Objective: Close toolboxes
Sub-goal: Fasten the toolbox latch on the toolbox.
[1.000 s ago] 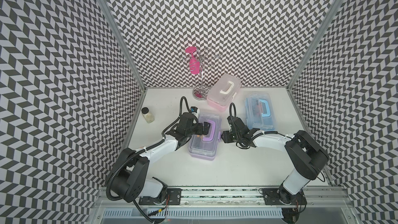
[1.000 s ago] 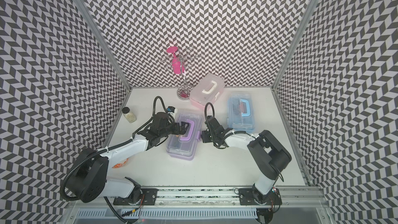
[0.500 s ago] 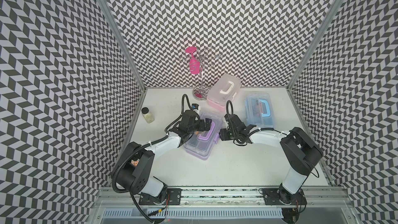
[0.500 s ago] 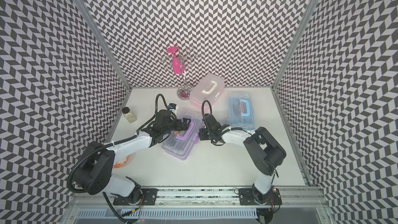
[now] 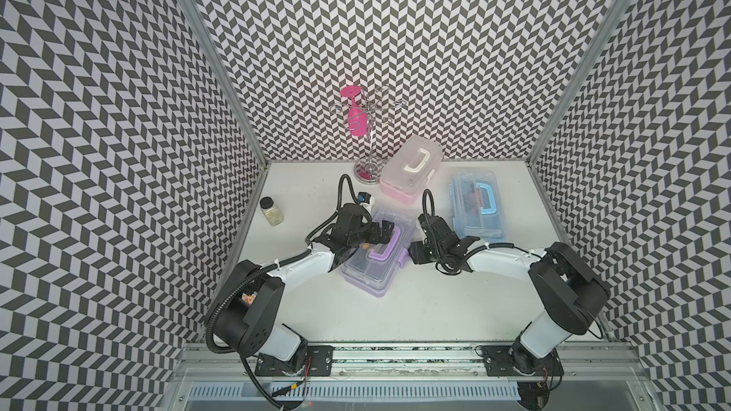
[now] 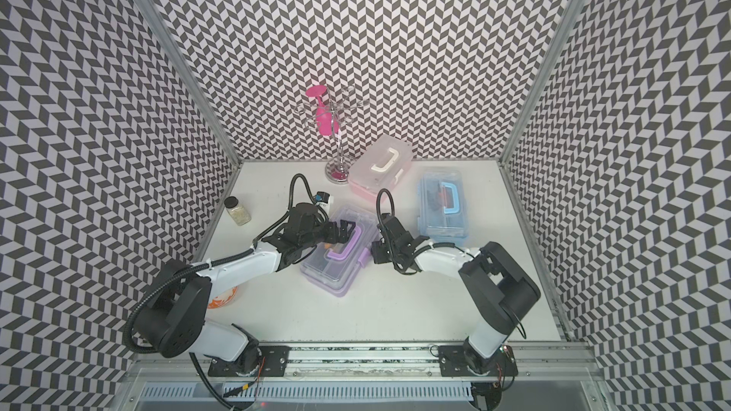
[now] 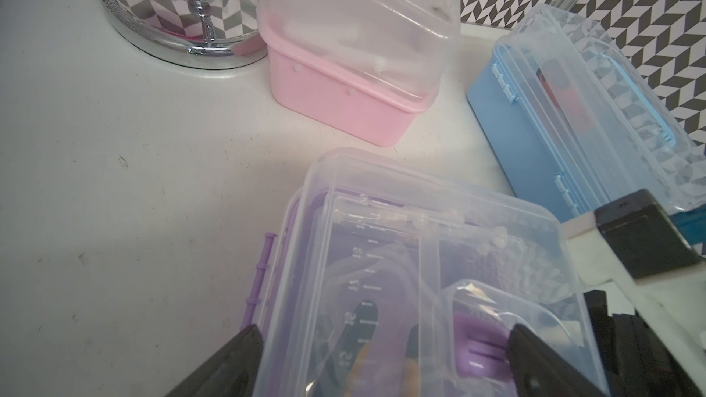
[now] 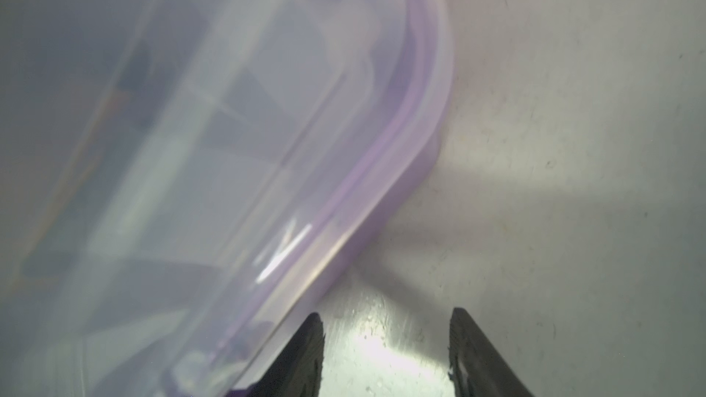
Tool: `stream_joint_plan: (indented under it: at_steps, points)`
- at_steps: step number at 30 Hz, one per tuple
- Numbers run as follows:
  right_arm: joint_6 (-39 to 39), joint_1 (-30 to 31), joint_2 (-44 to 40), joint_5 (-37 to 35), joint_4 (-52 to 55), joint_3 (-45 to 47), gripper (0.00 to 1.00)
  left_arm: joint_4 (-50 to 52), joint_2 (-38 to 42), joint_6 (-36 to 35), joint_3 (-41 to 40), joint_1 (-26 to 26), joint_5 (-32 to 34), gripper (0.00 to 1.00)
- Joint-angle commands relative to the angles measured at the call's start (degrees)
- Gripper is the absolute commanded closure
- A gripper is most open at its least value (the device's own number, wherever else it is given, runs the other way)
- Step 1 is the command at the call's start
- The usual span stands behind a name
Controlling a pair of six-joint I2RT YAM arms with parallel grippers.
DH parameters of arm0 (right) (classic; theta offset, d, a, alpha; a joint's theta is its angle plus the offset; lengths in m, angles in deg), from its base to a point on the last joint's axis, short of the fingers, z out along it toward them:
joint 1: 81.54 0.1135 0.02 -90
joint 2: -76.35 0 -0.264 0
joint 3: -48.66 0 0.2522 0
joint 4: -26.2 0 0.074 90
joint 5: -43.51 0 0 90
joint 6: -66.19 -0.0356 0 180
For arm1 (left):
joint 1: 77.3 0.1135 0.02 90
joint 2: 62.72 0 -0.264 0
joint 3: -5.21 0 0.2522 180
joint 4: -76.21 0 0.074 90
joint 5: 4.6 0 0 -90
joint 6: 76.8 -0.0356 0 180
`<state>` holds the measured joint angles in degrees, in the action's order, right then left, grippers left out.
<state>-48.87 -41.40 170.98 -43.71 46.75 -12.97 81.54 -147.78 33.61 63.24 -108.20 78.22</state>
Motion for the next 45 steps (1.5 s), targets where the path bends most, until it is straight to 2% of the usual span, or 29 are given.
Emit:
stream_joint_plan:
  at_steps: [1,6,11,17,33,45]
  points:
    - [0.2,1.8,-2.9,0.2,-2.8,2.0,0.47,4.5,1.0,-0.4,-0.3,-0.9,-2.5,0.01]
    - [-1.2,5.0,-5.5,3.6,-6.0,3.7,0.46,4.3,1.5,-0.1,-1.0,-0.9,-2.6,0.01]
    - [-3.1,5.2,-3.8,6.3,-9.7,2.4,0.47,4.1,1.7,0.6,-1.3,-1.0,-3.0,0.01]
    - [-3.5,5.2,-0.8,7.2,-11.3,0.1,0.47,4.0,2.0,0.8,-1.6,-1.3,-3.2,0.01]
    - [-5.5,5.1,-0.1,9.4,-15.4,-2.4,0.47,3.1,0.8,2.0,-1.6,-3.3,-3.4,0.01]
    - [-9.8,4.4,0.6,9.6,-22.5,-1.6,0.47,0.7,-3.9,4.6,-0.5,-6.3,-5.2,0.01]
